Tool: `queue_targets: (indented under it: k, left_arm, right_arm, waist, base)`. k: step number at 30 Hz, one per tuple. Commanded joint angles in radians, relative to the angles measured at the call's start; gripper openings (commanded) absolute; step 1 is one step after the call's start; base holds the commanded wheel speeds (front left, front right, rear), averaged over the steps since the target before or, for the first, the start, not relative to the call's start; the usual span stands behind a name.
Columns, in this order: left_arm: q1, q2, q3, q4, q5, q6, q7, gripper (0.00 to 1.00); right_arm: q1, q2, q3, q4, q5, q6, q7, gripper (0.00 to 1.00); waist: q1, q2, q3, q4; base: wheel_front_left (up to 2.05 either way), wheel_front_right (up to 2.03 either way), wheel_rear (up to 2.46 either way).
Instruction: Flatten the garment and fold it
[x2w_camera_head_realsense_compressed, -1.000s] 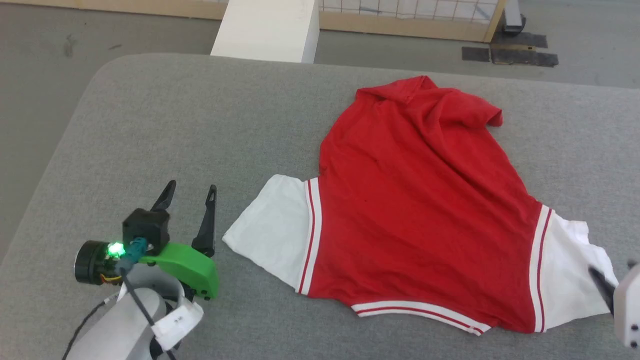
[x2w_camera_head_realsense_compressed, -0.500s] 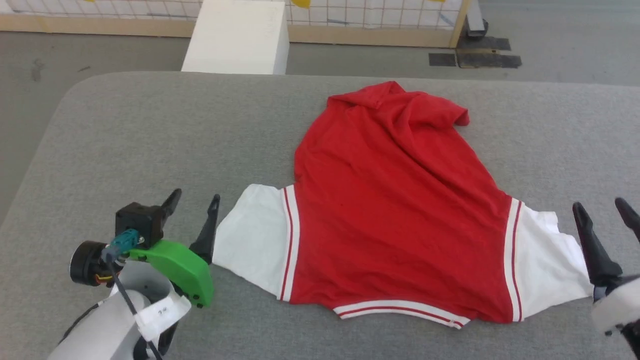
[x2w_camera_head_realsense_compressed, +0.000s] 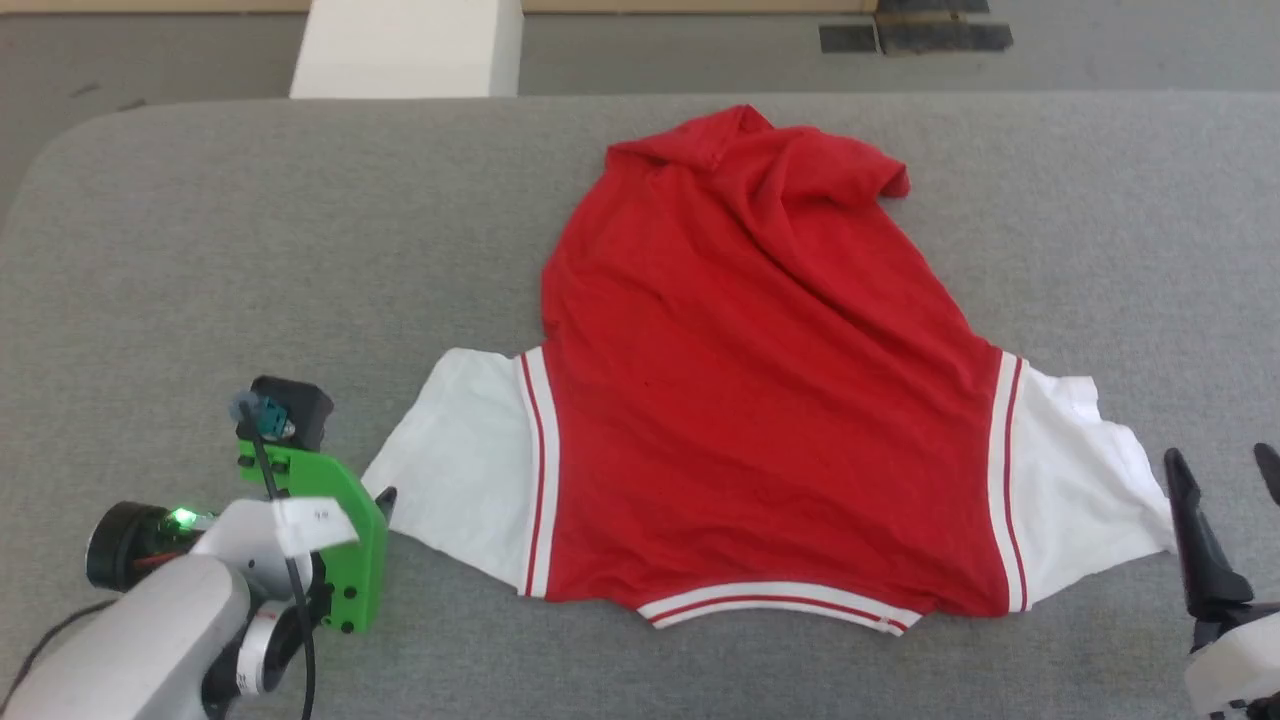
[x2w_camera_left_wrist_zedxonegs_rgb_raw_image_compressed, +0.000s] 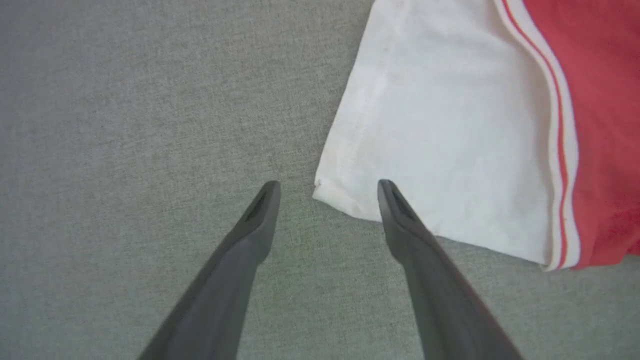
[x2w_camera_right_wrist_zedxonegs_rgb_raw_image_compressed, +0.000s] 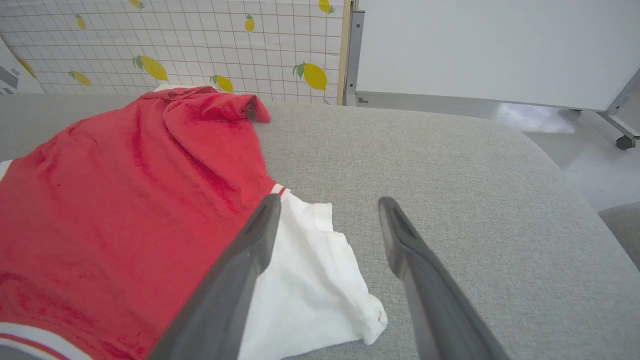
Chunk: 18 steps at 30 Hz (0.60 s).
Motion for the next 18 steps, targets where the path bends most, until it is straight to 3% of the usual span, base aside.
queue_targets:
  k: [1,10,18]
  left_arm:
    - [-0.023,0.012,-0.001,-0.015,-0.018,0.007,0.034,1.0]
    - [-0.065,0.065,-0.015,-0.05,-0.07,0.045,0.245,1.0]
    - [-0.07,0.06,-0.018,-0.018,-0.065,0.081,0.265,1.0]
  right_arm:
    - [0.002,-0.001,-0.009,-0.005,-0.011,-0.002,0.001,1.0]
    - [-0.024,0.008,-0.033,-0.003,-0.022,-0.002,-0.01,1.0]
    - [-0.039,0.019,-0.026,-0.001,-0.032,-0.002,-0.012,1.0]
  waist:
    - [-0.0001,0.0,0.028,-0.021]
    - [-0.0001,0.0,0.093,-0.045]
    - [-0.0001,0.0,0.133,-0.053]
  base:
    - [0.0,0.0,0.0]
    - [0.0,0.0,0.0]
    - [0.0,0.0,0.0]
